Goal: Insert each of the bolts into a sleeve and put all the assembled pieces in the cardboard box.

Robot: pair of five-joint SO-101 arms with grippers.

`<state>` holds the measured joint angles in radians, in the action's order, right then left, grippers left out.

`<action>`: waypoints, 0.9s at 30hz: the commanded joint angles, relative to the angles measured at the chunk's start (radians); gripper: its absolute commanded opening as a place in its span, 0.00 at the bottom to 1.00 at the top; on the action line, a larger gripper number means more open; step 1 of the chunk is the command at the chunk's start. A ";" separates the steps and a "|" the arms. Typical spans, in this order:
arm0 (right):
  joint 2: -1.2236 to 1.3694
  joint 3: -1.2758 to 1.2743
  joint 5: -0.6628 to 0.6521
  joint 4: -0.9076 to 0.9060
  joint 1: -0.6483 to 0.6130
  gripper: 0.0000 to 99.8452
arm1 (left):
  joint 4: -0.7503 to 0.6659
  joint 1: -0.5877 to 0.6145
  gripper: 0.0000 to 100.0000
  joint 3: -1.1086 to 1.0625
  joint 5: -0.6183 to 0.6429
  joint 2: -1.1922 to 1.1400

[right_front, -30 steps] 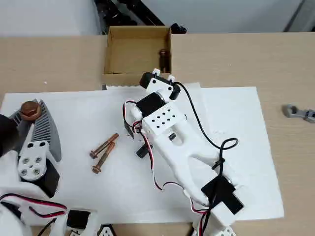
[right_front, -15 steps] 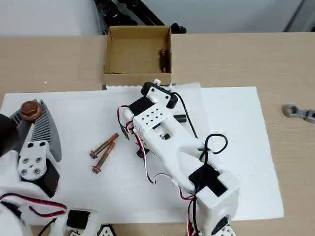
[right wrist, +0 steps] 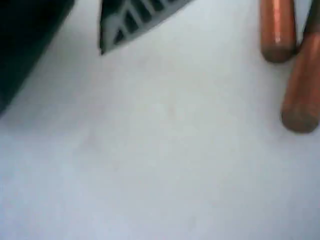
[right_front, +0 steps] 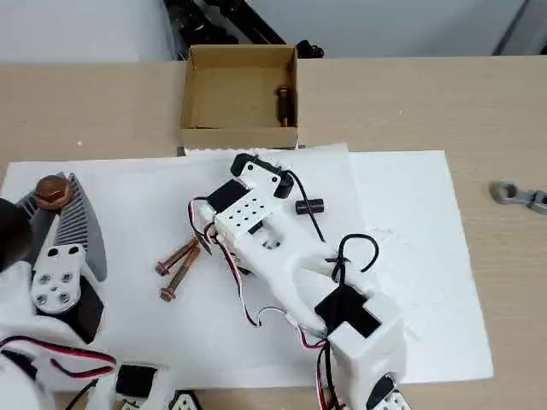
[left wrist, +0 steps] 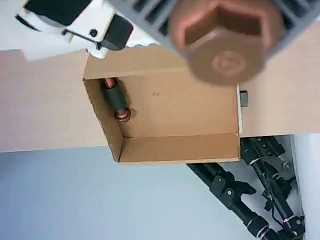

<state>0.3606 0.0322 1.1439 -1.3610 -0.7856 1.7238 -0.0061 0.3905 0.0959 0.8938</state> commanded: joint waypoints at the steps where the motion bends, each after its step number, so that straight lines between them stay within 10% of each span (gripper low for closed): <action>1: 0.018 0.011 0.009 0.015 0.004 0.18 | -0.005 0.002 0.01 0.001 -0.005 -0.002; 21: 0.068 0.012 0.003 0.012 0.084 0.18 | -0.002 0.002 0.01 -0.001 -0.006 -0.002; 27: 0.068 0.012 -0.009 0.008 0.090 0.01 | -0.005 0.002 0.01 -0.001 -0.006 -0.003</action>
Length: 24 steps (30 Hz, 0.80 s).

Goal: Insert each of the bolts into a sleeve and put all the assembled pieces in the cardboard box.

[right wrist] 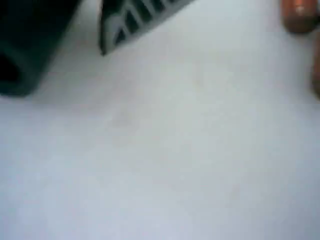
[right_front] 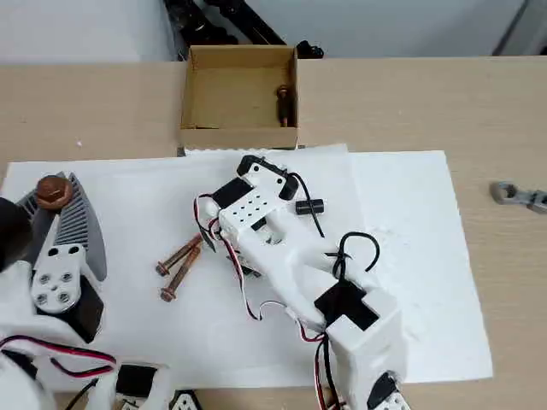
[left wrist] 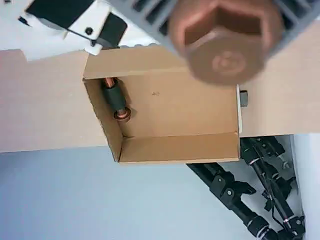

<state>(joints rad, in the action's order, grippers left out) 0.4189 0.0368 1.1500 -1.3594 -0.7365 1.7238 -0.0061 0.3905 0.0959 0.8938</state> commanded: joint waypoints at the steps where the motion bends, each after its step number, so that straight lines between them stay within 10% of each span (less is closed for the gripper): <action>1: 0.008 0.008 -0.032 0.008 0.041 0.00 | -0.005 0.002 0.01 -0.001 -0.006 -0.003; 24: -0.449 0.049 -0.295 -0.186 0.073 0.01 | -0.008 0.002 0.01 -0.082 -0.009 0.003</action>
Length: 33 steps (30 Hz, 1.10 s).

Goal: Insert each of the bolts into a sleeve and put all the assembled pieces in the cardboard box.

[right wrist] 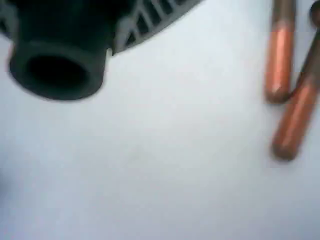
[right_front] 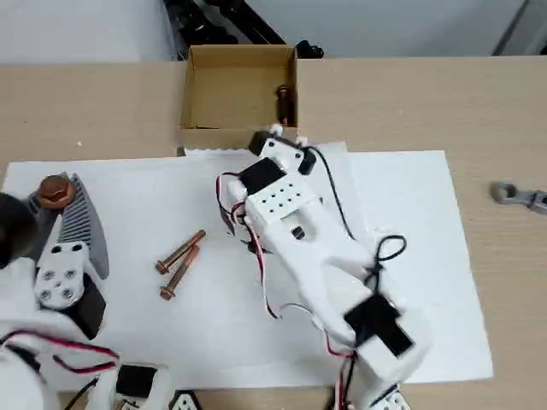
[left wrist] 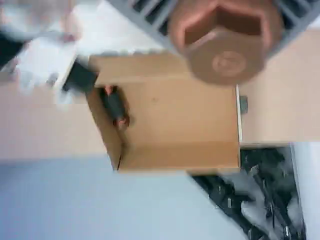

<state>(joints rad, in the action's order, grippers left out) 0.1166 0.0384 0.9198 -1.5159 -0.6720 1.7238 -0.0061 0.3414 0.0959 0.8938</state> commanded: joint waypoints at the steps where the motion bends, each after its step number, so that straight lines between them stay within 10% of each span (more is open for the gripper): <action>1: -0.188 0.048 -0.089 -0.041 0.008 0.01 | -0.008 0.002 0.01 -0.048 -0.009 0.003; 22: -1.004 -0.141 -0.773 -0.045 0.013 0.01 | -0.350 -0.006 0.01 -0.349 -0.002 0.003; 33: -1.593 -0.859 -0.977 0.516 0.013 0.01 | -0.595 -0.120 0.01 -0.527 0.000 0.002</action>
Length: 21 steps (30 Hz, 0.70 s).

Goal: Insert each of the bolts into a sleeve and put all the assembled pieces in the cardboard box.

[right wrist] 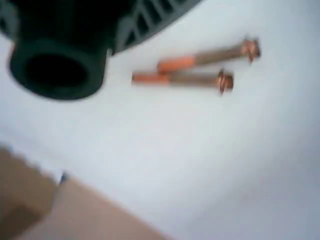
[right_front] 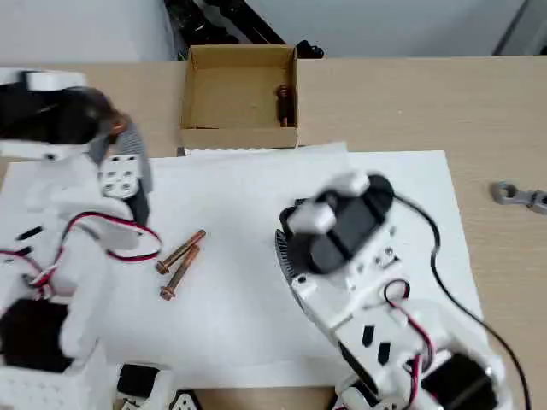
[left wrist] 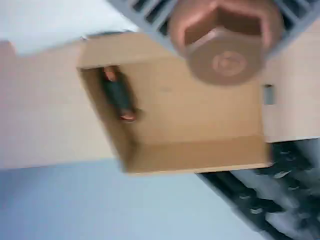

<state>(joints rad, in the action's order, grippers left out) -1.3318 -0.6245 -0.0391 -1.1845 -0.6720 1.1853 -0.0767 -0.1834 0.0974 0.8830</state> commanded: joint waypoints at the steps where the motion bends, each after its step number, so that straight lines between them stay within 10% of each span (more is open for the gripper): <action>1: -0.189 -0.267 -0.018 0.248 0.013 0.00 | -0.064 -0.069 0.01 -0.004 -0.002 0.011; 21: -0.352 -0.726 -0.014 0.839 0.077 0.00 | -0.181 -0.404 0.01 0.001 0.000 0.006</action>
<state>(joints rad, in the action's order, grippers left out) -1.6724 -1.3502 -0.0453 -0.4020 -0.6368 1.0579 -0.4465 -0.1926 0.0974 0.8830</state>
